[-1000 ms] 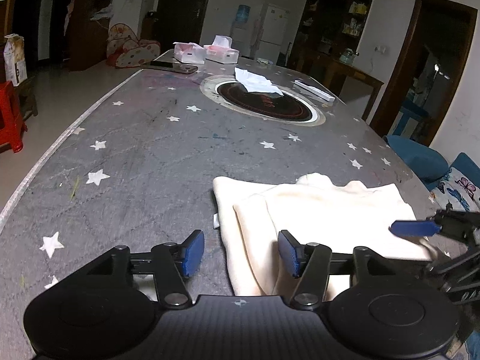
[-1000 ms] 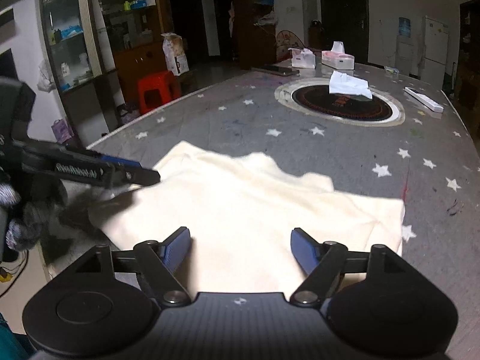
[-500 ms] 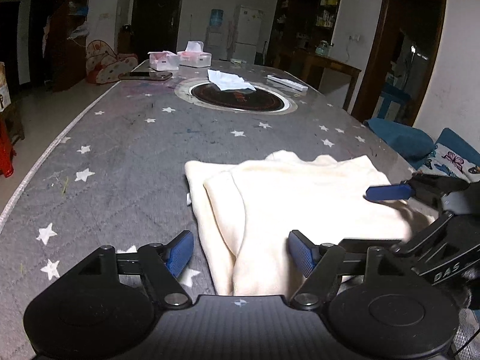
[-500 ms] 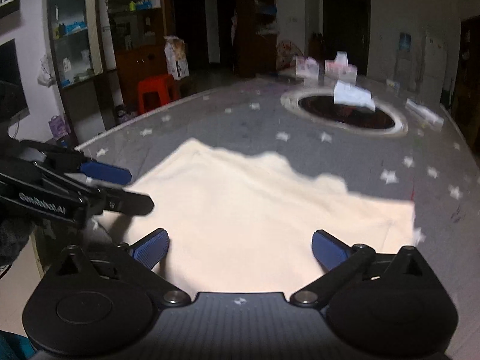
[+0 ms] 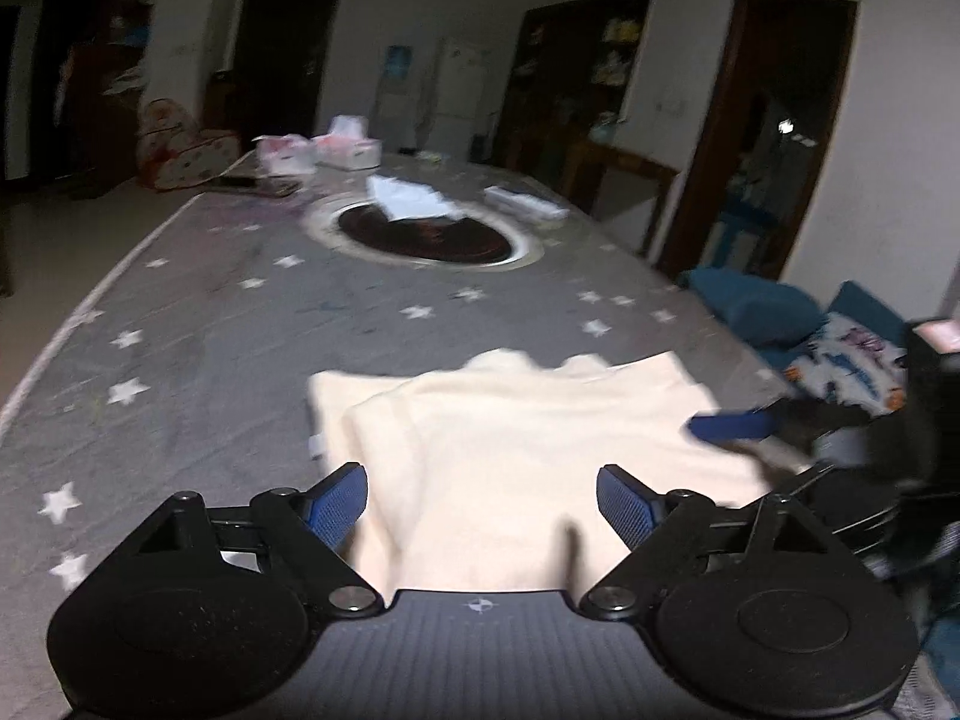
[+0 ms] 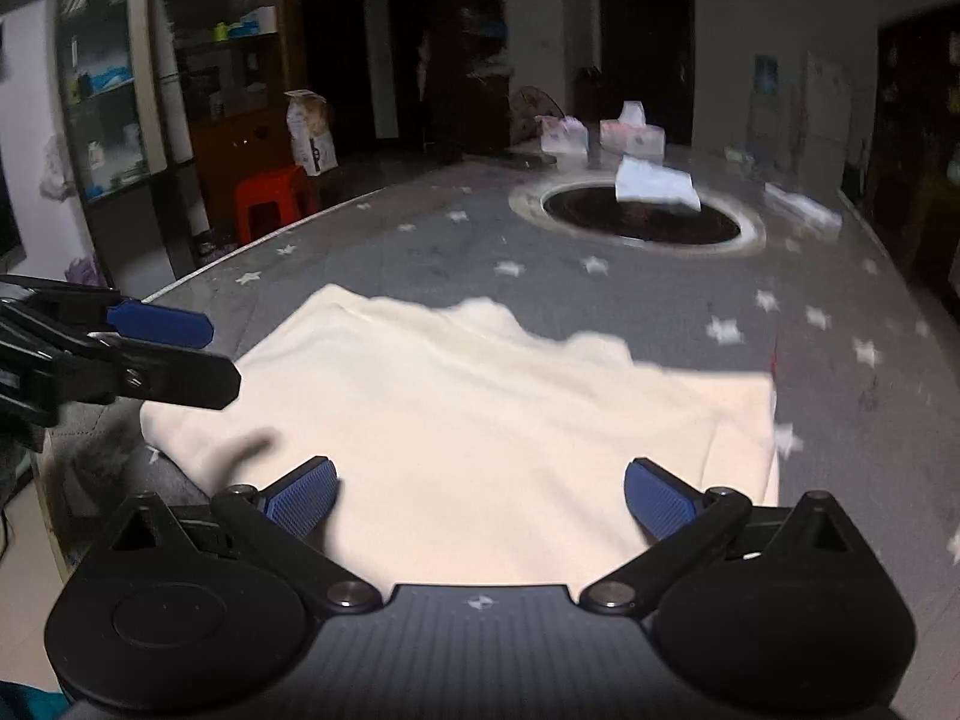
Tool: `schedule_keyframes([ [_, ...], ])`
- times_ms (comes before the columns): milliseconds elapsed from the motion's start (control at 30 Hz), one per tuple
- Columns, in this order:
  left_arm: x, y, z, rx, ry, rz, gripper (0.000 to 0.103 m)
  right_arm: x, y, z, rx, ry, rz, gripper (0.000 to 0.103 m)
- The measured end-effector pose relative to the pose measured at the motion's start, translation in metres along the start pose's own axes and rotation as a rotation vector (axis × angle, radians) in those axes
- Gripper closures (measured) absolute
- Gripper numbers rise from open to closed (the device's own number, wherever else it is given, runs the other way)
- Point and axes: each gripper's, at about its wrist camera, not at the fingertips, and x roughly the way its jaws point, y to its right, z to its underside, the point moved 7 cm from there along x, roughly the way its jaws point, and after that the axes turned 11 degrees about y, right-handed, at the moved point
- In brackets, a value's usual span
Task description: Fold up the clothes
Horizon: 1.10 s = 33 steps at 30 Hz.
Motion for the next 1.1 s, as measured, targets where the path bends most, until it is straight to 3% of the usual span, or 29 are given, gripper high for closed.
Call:
schedule_keyframes([
  [167,0.008,0.018,-0.003,-0.051,0.023,0.102,0.017,-0.007,0.0,-0.002,-0.013,0.032,-0.002,0.0],
  [300,0.012,0.028,0.002,-0.089,0.026,0.187,0.005,-0.011,0.005,-0.001,0.006,0.04,-0.003,0.0],
  [433,0.016,0.032,0.012,-0.096,-0.003,0.214,0.0,-0.011,0.01,0.005,0.025,0.039,-0.001,0.0],
  [867,0.016,0.02,0.024,-0.177,-0.029,0.253,0.0,-0.015,0.019,0.006,0.05,0.04,-0.038,0.0],
  [1100,0.015,0.016,0.024,-0.209,-0.021,0.27,0.0,-0.036,0.045,-0.011,0.223,0.058,-0.131,0.0],
])
